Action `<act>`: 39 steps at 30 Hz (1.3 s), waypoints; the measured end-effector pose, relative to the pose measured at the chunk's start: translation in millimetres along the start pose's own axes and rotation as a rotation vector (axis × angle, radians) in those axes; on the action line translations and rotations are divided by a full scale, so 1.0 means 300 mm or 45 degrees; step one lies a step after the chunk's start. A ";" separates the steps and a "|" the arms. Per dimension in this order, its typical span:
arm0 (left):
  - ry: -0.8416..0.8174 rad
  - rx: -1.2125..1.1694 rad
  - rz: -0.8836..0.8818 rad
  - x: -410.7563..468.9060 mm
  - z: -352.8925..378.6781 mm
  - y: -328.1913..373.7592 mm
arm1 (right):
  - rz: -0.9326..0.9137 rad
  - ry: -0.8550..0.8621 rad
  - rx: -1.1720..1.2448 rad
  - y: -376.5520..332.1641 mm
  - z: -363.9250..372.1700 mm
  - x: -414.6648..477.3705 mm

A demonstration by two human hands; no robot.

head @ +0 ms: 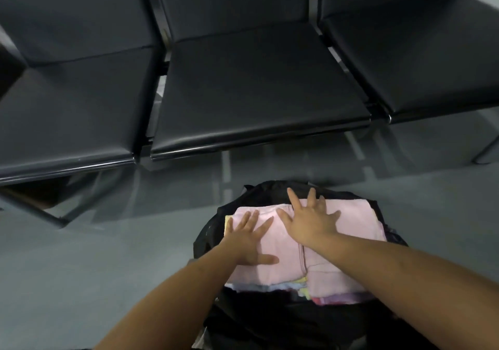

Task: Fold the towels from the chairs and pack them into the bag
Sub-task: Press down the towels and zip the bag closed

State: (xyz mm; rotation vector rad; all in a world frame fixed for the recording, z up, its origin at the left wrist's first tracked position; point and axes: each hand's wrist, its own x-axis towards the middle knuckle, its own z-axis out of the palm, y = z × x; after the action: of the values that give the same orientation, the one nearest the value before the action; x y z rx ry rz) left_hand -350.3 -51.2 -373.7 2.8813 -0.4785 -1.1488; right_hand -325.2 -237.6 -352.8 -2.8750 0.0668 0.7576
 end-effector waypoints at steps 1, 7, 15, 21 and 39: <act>0.015 0.008 0.005 0.016 0.027 -0.005 | -0.030 0.012 -0.002 0.007 0.036 0.011; 0.037 0.048 0.049 0.073 0.088 -0.007 | -0.035 0.161 -0.085 0.067 0.216 0.019; 0.074 -0.685 0.007 0.103 -0.068 -0.090 | -0.176 0.193 0.017 0.058 0.230 0.077; 0.315 -0.668 -0.405 0.247 -0.200 -0.265 | -0.287 0.064 -0.217 0.090 0.256 0.101; 0.463 -0.804 -0.203 0.191 -0.225 -0.348 | -0.318 0.004 -0.181 0.093 0.200 0.093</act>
State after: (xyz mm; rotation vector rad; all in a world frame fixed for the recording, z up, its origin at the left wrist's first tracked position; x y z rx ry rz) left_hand -236.5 24.8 -374.6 2.4932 0.1140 -0.6025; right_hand -332.5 -254.8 -422.0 -2.9379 -0.3524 0.7355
